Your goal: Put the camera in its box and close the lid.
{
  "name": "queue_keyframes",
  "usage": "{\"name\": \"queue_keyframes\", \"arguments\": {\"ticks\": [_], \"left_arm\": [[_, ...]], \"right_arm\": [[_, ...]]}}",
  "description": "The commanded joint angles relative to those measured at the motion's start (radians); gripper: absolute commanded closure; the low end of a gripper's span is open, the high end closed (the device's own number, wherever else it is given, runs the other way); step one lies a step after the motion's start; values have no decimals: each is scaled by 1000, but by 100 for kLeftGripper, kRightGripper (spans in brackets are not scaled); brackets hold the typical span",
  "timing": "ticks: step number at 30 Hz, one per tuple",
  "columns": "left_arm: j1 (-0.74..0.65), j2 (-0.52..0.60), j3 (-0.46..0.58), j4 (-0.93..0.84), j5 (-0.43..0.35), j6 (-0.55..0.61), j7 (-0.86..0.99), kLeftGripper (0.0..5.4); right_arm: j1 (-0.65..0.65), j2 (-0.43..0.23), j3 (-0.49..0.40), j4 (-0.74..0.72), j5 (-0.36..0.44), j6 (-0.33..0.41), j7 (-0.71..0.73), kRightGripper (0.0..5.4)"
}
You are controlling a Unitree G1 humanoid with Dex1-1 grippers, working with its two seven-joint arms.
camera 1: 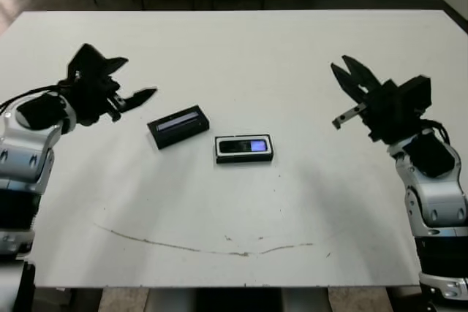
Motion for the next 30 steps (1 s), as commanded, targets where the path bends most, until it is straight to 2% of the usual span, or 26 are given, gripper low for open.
{"name": "queue_keyframes", "arguments": {"ticks": [1, 5, 10, 16, 22, 25, 30], "left_arm": [[-60, -28, 8, 157, -47, -32, -99, 97], [-121, -67, 16, 313, -78, -61, -180, 3], [-183, -84, 6, 436, -85, -17, -295, 1], [-221, -97, -8, 557, -51, -36, -354, 1], [-219, -105, -31, 623, 7, -146, -360, 1], [-208, -100, -59, 634, 54, -271, -359, 1], [-197, -108, -76, 654, 88, -361, -358, 1]], "right_arm": [[25, -18, 8, 3, -9, 35, 10, 540], [21, -36, 15, 29, -18, 21, 32, 540], [23, -49, 25, 28, -33, 35, 32, 540], [28, -55, 36, 34, -65, 29, 25, 540], [28, -58, 42, 45, -75, 29, 34, 540], [30, -58, 41, 46, -78, 35, 31, 540], [27, -60, 42, 55, -80, 28, 37, 540]]}}
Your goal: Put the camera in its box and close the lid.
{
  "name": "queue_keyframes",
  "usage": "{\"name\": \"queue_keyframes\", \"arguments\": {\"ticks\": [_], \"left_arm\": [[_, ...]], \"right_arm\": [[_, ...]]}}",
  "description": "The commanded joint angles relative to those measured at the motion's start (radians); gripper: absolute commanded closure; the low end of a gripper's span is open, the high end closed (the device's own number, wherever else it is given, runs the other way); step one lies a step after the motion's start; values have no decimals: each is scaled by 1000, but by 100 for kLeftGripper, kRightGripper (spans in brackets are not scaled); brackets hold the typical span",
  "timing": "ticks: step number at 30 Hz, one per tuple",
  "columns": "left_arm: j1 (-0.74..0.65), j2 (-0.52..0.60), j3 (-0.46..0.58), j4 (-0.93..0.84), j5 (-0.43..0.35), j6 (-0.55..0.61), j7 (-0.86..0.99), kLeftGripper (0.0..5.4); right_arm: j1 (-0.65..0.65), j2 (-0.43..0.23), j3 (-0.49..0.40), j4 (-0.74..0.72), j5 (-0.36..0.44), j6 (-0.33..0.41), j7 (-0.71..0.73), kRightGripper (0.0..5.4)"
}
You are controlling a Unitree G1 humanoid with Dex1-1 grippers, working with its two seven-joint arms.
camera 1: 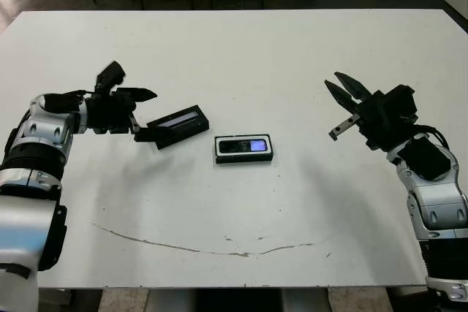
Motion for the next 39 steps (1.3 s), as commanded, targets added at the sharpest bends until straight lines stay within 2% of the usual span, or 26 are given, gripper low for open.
{"name": "queue_keyframes", "arguments": {"ticks": [1, 6, 18, 21, 29, 32, 39], "left_arm": [[29, -9, -17, 20, 34, -54, 5, 1], [43, -21, -32, 36, 56, -97, -4, 1], [75, -20, -13, 35, 51, -35, -20, 1], [91, -15, -19, 26, 66, -69, 2, 1], [89, -32, 11, 47, 31, 89, 1, 1], [95, -44, 33, 47, 0, 158, -2, 38], [126, -59, 66, -11, -44, 301, 41, 200]], "right_arm": [[14, -15, 7, 22, -5, 4, 15, 540], [7, -16, 5, 40, 7, -3, 36, 540], [8, -26, 6, 46, -3, -2, 43, 540], [8, -30, 7, 47, -4, -4, 45, 540], [14, -34, 3, 52, -1, -4, 47, 540], [15, -35, 3, 49, -1, 4, 46, 540], [13, -38, 4, 46, -2, 9, 49, 540]]}}
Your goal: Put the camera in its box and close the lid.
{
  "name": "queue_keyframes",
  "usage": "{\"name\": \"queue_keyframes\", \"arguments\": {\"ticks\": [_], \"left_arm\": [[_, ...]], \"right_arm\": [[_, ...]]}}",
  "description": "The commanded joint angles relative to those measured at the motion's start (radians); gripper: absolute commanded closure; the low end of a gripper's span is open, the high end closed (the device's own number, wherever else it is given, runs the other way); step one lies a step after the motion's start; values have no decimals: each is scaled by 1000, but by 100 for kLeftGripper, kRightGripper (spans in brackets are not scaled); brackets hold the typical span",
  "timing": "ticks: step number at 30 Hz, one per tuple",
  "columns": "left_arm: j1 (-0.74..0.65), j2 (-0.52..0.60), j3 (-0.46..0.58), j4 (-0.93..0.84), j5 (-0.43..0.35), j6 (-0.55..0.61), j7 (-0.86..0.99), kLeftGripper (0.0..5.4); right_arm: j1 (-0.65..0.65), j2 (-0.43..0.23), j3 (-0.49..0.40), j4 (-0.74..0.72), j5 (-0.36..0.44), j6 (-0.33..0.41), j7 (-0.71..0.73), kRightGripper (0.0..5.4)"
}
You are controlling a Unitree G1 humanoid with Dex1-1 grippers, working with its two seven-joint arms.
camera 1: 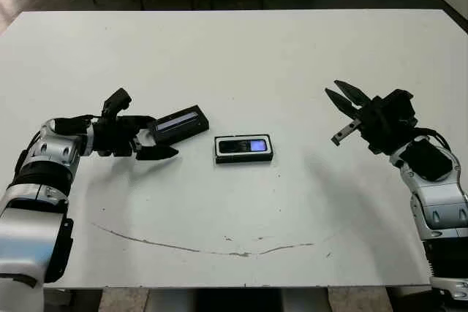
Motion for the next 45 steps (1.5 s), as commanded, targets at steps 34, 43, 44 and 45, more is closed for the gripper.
{"name": "queue_keyframes", "arguments": {"ticks": [34, 43, 44, 45], "left_arm": [[362, -77, 62, -782, -114, -67, 362, 414], [245, -23, -77, -656, -85, -20, 169, 414], [225, -15, -97, -631, -72, -27, 138, 414], [202, -7, -119, -606, -58, -20, 110, 414]], "right_arm": [[8, -11, -1, 16, 14, 27, 9, 540], [15, -16, -5, 8, 25, 41, 14, 540], [16, -15, -5, 7, 26, 42, 14, 540], [17, -13, -5, 6, 27, 43, 13, 540]]}}
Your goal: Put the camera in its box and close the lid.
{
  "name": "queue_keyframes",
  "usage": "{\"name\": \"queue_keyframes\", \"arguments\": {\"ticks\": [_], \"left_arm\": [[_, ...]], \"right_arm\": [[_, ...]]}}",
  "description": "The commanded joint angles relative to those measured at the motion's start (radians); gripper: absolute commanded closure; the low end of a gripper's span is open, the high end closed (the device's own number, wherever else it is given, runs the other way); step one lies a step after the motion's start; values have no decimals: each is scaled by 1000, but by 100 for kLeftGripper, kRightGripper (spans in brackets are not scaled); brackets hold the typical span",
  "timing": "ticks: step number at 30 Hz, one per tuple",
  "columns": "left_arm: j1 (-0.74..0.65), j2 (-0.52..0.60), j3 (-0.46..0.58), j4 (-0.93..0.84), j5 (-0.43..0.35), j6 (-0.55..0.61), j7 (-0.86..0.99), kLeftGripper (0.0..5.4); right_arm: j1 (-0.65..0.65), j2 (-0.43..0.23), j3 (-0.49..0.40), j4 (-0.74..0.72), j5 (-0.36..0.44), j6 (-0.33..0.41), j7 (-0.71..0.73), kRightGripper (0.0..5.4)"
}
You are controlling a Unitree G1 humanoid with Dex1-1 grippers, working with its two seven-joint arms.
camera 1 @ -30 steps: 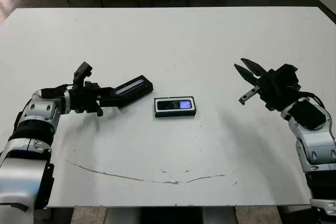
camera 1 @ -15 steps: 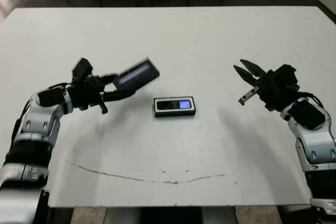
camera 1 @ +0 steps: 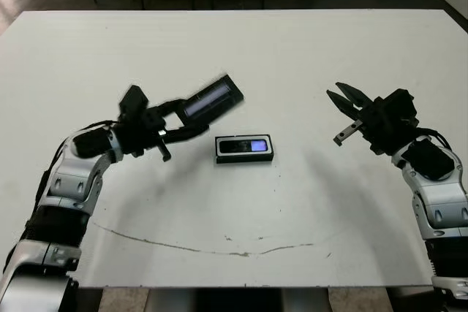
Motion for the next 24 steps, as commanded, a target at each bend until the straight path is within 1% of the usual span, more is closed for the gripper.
{"name": "queue_keyframes", "arguments": {"ticks": [1, 2, 5, 11, 15, 19, 24], "left_arm": [[-69, 41, -69, 83, 54, 24, -87, 414], [-96, 46, -89, 114, 65, 42, -115, 414], [-160, 43, -124, 211, 94, 40, -173, 414], [-249, 21, -140, 388, 115, -15, -243, 414], [-273, 4, -135, 475, 130, -65, -233, 414], [-287, -14, -129, 543, 150, -101, -208, 414], [-295, -43, -114, 612, 151, -150, -223, 414]], "right_arm": [[17, -3, -1, -5, 4, 19, 2, 540], [18, -3, 0, -6, 6, 20, 2, 540], [22, -3, 4, -7, 8, 16, 5, 540], [31, -5, 0, 0, 14, 17, 8, 540], [31, -9, 4, 10, 5, 7, 8, 540], [35, -14, 2, 0, 7, 22, 11, 540], [38, -17, 1, -2, 4, 26, 9, 540]]}}
